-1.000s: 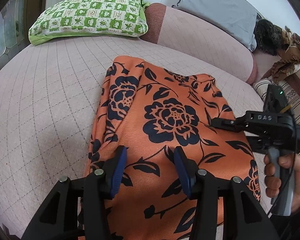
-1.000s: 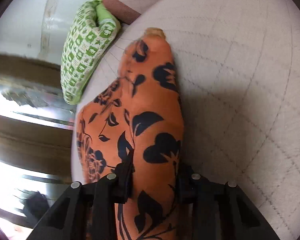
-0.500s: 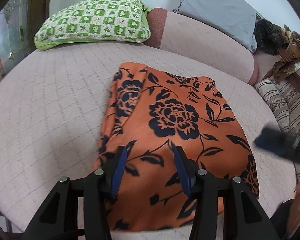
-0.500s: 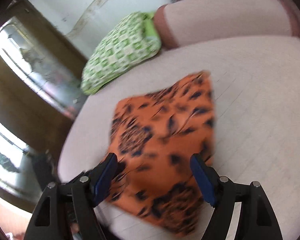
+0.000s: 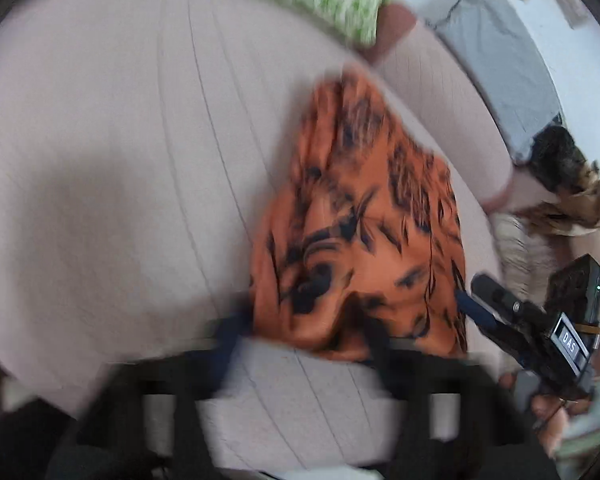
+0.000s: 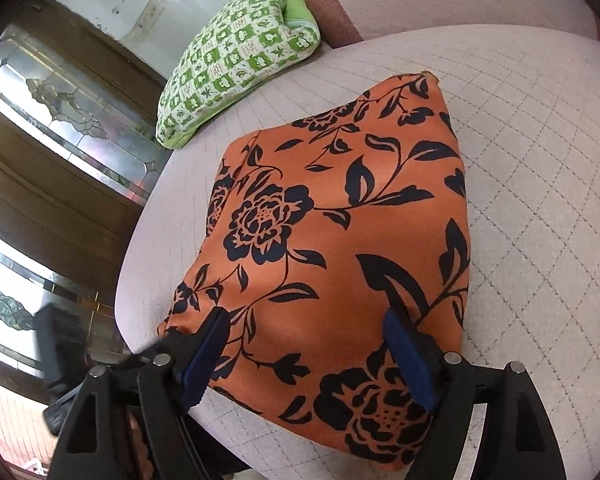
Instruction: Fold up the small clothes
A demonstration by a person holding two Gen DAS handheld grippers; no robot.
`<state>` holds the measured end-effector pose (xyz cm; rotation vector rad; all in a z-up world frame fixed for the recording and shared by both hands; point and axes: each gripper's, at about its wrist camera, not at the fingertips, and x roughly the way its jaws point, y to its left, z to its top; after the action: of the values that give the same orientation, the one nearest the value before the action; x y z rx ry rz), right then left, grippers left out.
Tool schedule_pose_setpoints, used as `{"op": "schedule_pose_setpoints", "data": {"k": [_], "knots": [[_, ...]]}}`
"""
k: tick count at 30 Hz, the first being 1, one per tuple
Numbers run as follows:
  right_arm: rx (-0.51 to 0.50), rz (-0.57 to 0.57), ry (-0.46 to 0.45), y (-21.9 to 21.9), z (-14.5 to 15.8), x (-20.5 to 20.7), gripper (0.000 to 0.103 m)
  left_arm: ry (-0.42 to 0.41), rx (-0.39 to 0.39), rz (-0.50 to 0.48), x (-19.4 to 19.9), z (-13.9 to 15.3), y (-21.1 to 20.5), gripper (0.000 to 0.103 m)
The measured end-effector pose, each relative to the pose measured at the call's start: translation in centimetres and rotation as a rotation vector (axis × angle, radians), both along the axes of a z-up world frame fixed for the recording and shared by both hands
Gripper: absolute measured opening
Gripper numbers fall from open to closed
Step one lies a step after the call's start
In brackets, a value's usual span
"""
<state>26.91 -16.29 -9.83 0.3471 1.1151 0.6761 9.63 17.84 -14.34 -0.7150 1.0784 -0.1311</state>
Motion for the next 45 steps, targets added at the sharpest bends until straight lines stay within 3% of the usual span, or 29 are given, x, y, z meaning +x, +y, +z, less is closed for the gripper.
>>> {"op": "schedule_pose_setpoints", "data": {"k": [1, 4, 6, 7, 9, 11, 13, 16, 18, 20, 21, 22, 24, 25, 27, 29, 32, 34, 36, 40, 42, 45], "knots": [[-0.002, 0.008, -0.005, 0.0, 0.0, -0.1, 0.082, -0.005, -0.023, 0.009, -0.1, 0.0, 0.2, 0.024], [-0.011, 0.025, -0.013, 0.0, 0.0, -0.1, 0.082, -0.063, -0.022, 0.014, -0.8, 1.2, 0.2, 0.022], [-0.01, 0.031, -0.01, 0.1, -0.2, 0.0, 0.082, 0.034, -0.111, 0.061, -0.6, -2.0, 1.2, 0.023], [-0.004, 0.037, -0.002, 0.2, -0.3, 0.1, 0.082, 0.035, -0.132, 0.061, -0.6, -2.0, 1.5, 0.023], [-0.011, 0.05, -0.001, 0.4, -0.2, 0.2, 0.084, 0.007, -0.034, 0.011, -0.2, 0.4, 0.9, 0.03], [-0.022, 0.066, -0.003, 0.5, -0.1, 0.3, 0.085, -0.031, 0.047, -0.032, 0.1, 2.7, 0.2, 0.044], [-0.01, 0.077, 0.003, 0.5, -0.2, 0.4, 0.087, -0.101, 0.077, -0.061, 1.0, 5.3, 0.3, 0.069], [0.011, 0.08, 0.009, 0.2, -0.2, 0.4, 0.087, -0.195, 0.159, -0.057, 4.1, 8.0, 0.9, 0.081], [0.019, 0.086, 0.009, 0.1, -0.2, 0.5, 0.087, -0.183, 0.183, -0.081, 7.7, 7.0, 0.8, 0.081], [0.021, 0.09, 0.01, 0.2, -0.2, 0.5, 0.088, -0.095, 0.139, -0.101, 11.5, 4.3, 0.8, 0.079], [0.023, 0.093, 0.01, 0.2, -0.2, 0.5, 0.088, -0.058, 0.087, -0.105, 13.0, 2.8, 0.9, 0.074], [0.03, 0.094, 0.01, 0.1, -0.2, 0.5, 0.088, -0.035, 0.044, -0.109, 14.1, 1.8, 1.0, 0.063], [0.038, 0.097, 0.006, 0.0, -0.3, 0.3, 0.088, -0.033, -0.012, -0.12, 15.4, 0.8, 0.9, 0.061], [0.043, 0.101, 0.002, -0.1, -0.3, 0.3, 0.088, -0.07, -0.01, -0.12, 15.5, 0.8, 1.1, 0.048], [0.061, 0.106, -0.002, -0.4, -0.5, 0.3, 0.088, -0.031, -0.046, -0.085, 15.5, -0.9, 2.1, 0.031], [0.087, 0.109, 0.003, -0.5, -0.7, 0.3, 0.088, 0.001, -0.126, -0.031, 15.2, -1.9, 3.4, 0.028], [0.083, 0.109, 0.001, -0.5, -0.7, 0.3, 0.088, -0.02, -0.012, -0.019, 14.7, -0.5, 2.0, 0.034], [0.073, 0.107, 0.005, -0.5, -0.6, 0.3, 0.088, -0.027, 0.094, 0.024, 13.8, 1.0, 1.2, 0.057], [0.077, 0.096, 0.012, -0.9, -0.3, 0.4, 0.088, -0.064, 0.201, 0.038, 12.6, 2.9, 0.1, 0.064], [0.114, 0.052, 0.012, -2.0, 1.0, 0.0, 0.088, -0.143, 0.404, -0.028, 10.2, 6.0, -2.7, 0.07], [0.132, 0.028, -0.006, -2.3, 1.8, 0.0, 0.088, -0.161, 0.459, -0.04, 8.8, 6.6, -3.4, 0.07], [0.144, 0.011, -0.04, -2.2, 2.6, 0.2, 0.088, -0.164, 0.48, -0.049, 7.5, 6.8, -3.5, 0.07]]}}
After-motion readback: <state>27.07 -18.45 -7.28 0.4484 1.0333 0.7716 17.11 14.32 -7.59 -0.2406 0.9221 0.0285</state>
